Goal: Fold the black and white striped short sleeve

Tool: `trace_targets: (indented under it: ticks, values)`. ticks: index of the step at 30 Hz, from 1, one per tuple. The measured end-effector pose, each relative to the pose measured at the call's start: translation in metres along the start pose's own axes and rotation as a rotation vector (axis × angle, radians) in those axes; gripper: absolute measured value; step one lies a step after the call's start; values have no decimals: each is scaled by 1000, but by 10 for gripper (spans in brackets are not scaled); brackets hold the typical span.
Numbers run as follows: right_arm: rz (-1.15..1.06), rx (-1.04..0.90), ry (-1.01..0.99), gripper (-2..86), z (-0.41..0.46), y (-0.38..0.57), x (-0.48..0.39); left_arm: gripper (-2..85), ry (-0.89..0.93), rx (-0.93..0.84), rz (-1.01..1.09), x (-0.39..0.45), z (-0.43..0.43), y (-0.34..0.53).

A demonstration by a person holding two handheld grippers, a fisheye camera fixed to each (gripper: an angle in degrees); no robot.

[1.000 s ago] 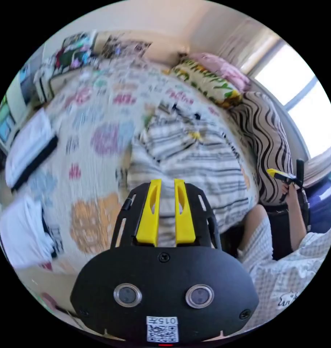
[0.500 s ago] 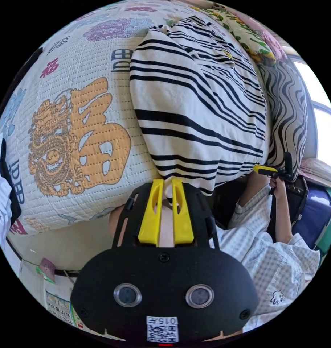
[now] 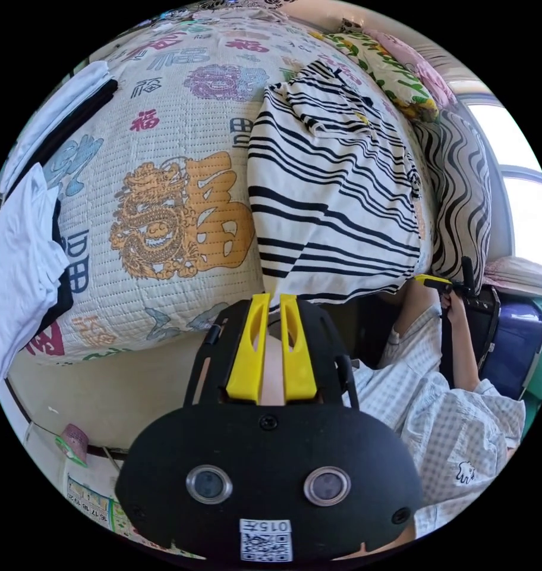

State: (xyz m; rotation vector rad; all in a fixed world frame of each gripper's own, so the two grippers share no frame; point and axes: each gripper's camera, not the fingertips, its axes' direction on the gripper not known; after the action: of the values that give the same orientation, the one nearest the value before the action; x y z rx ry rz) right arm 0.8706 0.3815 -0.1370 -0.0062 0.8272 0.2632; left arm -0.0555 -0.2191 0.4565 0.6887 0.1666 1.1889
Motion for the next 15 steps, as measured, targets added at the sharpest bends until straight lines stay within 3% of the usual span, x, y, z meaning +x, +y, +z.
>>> trace_targets:
  ticks: [4, 7, 11, 15]
  values:
    - [15, -62, -35, 104, 8, -35, -8, 96, -60, -22, -28, 1, 15, -21]
    - [21, -88, 93, 61, 1, -54, -19, 100, -49, -118, -38, -1, 41, -41]
    - [-39, -121, 59, 9, -21, -64, -24, 48, -75, -159, -4, 6, 56, -51]
    - [-40, -56, -19, -1, -65, -50, -15, 12, 65, -165, 107, 18, 46, -46]
